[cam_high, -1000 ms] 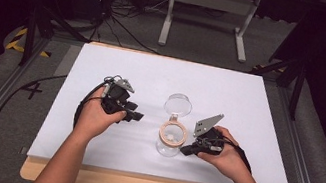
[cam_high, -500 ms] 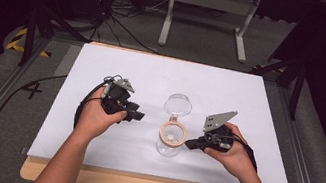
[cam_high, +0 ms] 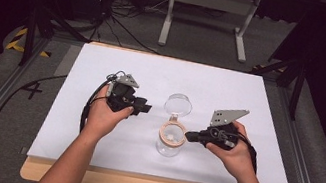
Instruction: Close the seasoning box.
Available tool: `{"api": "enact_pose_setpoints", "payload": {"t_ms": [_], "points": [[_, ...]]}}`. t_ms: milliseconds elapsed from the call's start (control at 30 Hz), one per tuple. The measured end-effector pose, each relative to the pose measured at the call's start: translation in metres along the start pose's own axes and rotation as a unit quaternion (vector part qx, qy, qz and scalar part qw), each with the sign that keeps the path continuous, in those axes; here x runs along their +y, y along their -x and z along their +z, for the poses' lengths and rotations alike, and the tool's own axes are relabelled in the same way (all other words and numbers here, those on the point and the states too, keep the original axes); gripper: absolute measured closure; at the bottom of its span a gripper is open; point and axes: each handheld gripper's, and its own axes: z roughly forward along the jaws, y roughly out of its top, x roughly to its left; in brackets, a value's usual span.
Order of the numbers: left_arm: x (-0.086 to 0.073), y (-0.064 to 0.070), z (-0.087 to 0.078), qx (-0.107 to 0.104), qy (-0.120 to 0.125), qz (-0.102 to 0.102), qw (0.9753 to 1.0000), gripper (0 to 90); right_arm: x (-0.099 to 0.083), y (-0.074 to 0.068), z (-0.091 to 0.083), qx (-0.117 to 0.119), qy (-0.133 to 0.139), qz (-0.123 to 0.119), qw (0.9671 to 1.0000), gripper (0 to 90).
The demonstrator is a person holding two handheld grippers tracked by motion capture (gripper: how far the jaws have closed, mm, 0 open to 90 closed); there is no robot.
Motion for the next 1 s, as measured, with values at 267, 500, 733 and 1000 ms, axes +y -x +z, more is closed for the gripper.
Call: {"api": "enact_pose_setpoints", "payload": {"t_ms": [267,500,733,1000], "points": [[0.006,0.008,0.010,0.007,0.038,0.010,0.9992,75.1,0.001,-0.002,0.001,-0.023,0.023,0.007,0.9995,89.9],[0.011,0.016,0.017,0.008,0.045,0.019,0.9988,84.6,0.001,-0.002,0.002,-0.024,0.031,0.010,0.9992,89.9],[0.014,0.023,0.018,-0.010,0.035,0.033,0.9988,89.9,0.002,-0.002,0.004,-0.026,0.034,0.014,0.9990,90.0],[0.014,0.029,0.015,-0.016,0.022,0.041,0.9988,89.7,0.004,0.000,0.005,-0.024,0.042,0.018,0.9987,89.9]]}}
